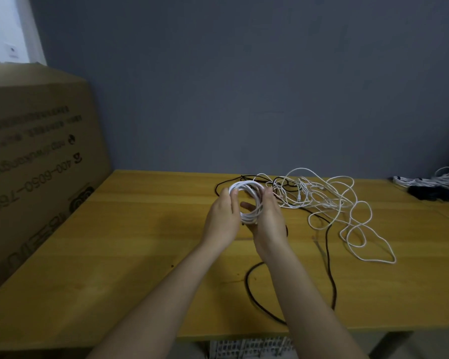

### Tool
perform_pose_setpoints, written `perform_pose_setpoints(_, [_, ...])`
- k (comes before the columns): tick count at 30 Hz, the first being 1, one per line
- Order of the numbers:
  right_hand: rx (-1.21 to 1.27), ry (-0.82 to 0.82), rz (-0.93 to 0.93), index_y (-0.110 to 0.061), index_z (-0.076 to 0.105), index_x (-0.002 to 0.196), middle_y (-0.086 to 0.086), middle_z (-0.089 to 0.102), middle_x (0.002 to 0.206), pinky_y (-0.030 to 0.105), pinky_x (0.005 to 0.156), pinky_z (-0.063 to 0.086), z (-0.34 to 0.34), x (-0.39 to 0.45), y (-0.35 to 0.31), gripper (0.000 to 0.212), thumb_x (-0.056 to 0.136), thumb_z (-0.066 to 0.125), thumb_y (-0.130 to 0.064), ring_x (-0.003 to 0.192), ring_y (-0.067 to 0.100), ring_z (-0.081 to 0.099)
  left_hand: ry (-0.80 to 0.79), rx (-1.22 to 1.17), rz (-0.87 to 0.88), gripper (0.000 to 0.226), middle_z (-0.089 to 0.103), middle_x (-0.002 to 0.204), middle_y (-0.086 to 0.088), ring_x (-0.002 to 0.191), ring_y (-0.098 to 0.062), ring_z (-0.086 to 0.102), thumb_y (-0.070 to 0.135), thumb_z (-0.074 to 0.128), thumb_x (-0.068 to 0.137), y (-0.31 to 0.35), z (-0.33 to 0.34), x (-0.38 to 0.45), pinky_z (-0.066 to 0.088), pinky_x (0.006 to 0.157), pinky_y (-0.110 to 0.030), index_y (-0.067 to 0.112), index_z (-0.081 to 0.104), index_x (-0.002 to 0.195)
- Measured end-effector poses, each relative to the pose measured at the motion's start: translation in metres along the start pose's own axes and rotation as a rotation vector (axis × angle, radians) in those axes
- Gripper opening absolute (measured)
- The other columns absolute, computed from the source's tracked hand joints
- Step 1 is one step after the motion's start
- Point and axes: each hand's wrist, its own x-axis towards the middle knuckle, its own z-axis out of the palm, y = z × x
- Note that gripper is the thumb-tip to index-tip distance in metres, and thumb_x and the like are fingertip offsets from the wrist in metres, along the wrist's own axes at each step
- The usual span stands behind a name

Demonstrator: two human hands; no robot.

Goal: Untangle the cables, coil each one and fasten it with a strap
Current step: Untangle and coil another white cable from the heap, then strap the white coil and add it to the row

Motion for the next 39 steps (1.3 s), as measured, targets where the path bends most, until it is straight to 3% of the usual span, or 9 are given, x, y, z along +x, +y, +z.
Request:
perform_pose_setpoints(3, [-0.215,0.013,-0.167,-0.032,0.057,0.107,-0.009,0.060,0.108,0.015,0.089,0.043,0.000,0.018,0.003,0.031,0.105,0.026,-0.036,0.101,-0.007,0.054,0.002,0.021,0.019,0.026,0.049,0.073,0.003,0.069,-0.018,0.047,0.029,0.026,0.104,-0.005,0.013,0.022,0.029,0.058,-0.032,0.013,0.045,0.095])
perform_pose_setpoints(6, [-0.271,0.077,-0.287,-0.018,0.055,0.104,-0.008,0.058,0.095,0.004,0.072,0.038,-0.005,0.055,0.005,0.032,0.106,0.024,-0.027,0.080,-0.014,0.053,-0.010,0.042,0.101,0.025,0.053,0.077,-0.002,0.069,-0.021,0.050,0.028,0.027,0.104,-0.010,0.034,0.048,0.032,0.059,-0.034,0.014,0.045,0.095])
perform_pose_setpoints(13, [-0.356,0.165,-0.326,0.003,0.057,0.084,-0.001,0.047,0.062,0.024,0.055,0.037,-0.031,0.180,0.015,0.051,0.104,0.029,-0.034,0.054,0.007,0.044,-0.148,-0.045,0.078,0.027,0.056,0.080,0.002,0.076,-0.017,0.052,0.029,0.031,0.104,-0.034,0.088,0.139,0.033,0.060,-0.016,0.011,0.048,0.095])
perform_pose_setpoints(16, [-0.288,0.210,-0.259,-0.008,0.049,0.071,-0.002,0.039,0.059,0.021,0.051,0.033,-0.035,0.214,0.003,0.041,0.104,0.035,-0.029,0.050,0.006,0.037,-0.220,-0.088,0.002,0.029,0.056,0.094,0.006,0.067,-0.006,0.052,0.030,0.032,0.104,-0.023,0.097,0.178,0.035,0.058,-0.003,0.010,0.051,0.111])
perform_pose_setpoints(21, [-0.158,0.251,-0.113,-0.015,0.050,0.071,-0.011,0.041,0.055,0.025,0.056,0.035,-0.025,0.237,-0.045,0.035,0.104,0.038,-0.020,0.051,0.005,0.037,-0.329,-0.245,-0.168,0.023,0.055,0.090,0.009,0.069,-0.009,0.053,0.031,0.035,0.103,0.023,0.094,0.227,0.041,0.071,-0.026,0.018,0.054,0.100])
perform_pose_setpoints(25, [-0.213,0.301,-0.091,-0.014,0.060,0.098,-0.010,0.050,0.063,0.020,0.056,0.039,-0.013,0.234,-0.106,0.026,0.104,0.035,-0.014,0.053,0.001,0.045,-0.350,-0.259,-0.289,0.025,0.053,0.082,0.010,0.080,-0.012,0.051,0.031,0.037,0.101,0.085,0.075,0.251,0.037,0.072,-0.028,0.016,0.056,0.097])
perform_pose_setpoints(28, [-0.441,0.293,-0.125,-0.015,0.056,0.106,-0.009,0.052,0.076,0.028,0.066,0.039,-0.006,0.221,-0.153,0.025,0.104,0.031,-0.018,0.066,0.006,0.049,-0.378,-0.203,-0.265,0.030,0.053,0.087,-0.001,0.084,-0.019,0.050,0.032,0.030,0.103,0.130,0.058,0.255,0.038,0.074,-0.033,0.010,0.050,0.102])
perform_pose_setpoints(32, [-0.668,0.161,-0.145,-0.017,0.045,0.114,-0.011,0.055,0.093,0.018,0.066,0.041,0.000,0.190,-0.208,0.022,0.104,0.030,-0.028,0.081,0.002,0.054,-0.433,-0.109,-0.159,0.030,0.055,0.093,-0.003,0.085,-0.019,0.051,0.033,0.025,0.104,0.180,0.032,0.255,0.032,0.066,-0.030,0.011,0.046,0.103])
perform_pose_setpoints(39, [-0.802,0.318,-0.045,-0.009,0.053,0.096,-0.003,0.049,0.069,0.020,0.049,0.032,-0.020,0.170,-0.252,0.025,0.104,0.032,-0.021,0.058,0.013,0.044,-0.650,-0.138,-0.030,0.028,0.053,0.087,0.005,0.070,-0.010,0.050,0.032,0.029,0.104,0.218,0.016,0.242,0.039,0.065,-0.022,0.012,0.049,0.104])
